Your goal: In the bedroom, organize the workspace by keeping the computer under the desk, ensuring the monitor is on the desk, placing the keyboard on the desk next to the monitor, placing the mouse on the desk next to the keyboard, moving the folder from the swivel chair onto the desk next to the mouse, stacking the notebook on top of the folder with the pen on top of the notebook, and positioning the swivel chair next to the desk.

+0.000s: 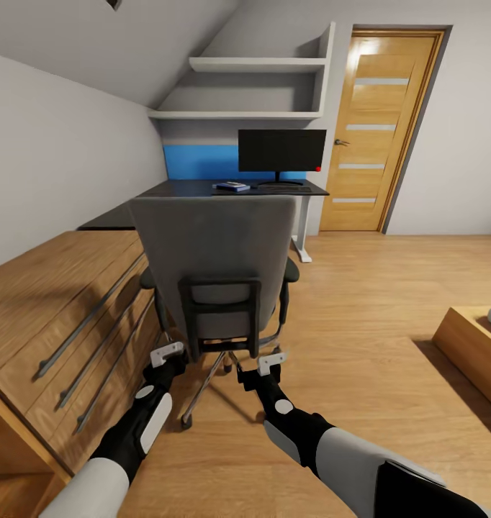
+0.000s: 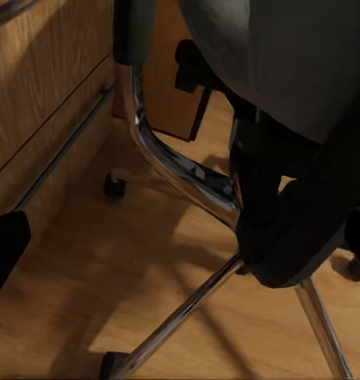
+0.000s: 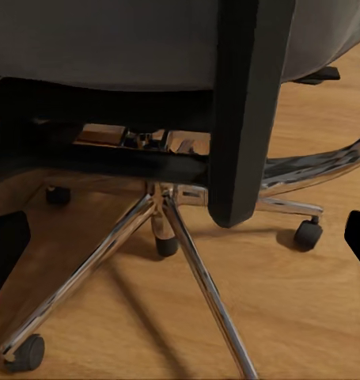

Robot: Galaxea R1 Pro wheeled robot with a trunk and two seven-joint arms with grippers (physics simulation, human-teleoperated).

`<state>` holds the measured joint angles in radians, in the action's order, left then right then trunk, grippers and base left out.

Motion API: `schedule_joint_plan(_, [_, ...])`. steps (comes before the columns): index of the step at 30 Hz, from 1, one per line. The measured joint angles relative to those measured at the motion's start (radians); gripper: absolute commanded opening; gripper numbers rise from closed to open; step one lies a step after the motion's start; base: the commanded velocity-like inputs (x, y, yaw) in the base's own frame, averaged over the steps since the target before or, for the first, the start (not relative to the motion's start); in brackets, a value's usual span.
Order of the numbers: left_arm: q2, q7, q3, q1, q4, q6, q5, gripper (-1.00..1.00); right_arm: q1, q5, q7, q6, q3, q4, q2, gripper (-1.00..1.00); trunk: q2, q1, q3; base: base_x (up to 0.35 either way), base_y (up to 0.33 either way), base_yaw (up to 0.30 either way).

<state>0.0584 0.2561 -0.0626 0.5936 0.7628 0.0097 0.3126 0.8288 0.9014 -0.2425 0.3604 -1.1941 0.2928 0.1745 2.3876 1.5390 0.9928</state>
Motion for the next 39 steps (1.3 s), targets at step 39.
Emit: schedule_joint_plan(39, [-0.001,0.120,0.097,0.000,0.000,0.002,0.002,1.00,0.000,0.000,-0.003,0.001,0.001,0.000,0.000,1.00,0.000,0.000,0.000,-0.002,0.004,0.000])
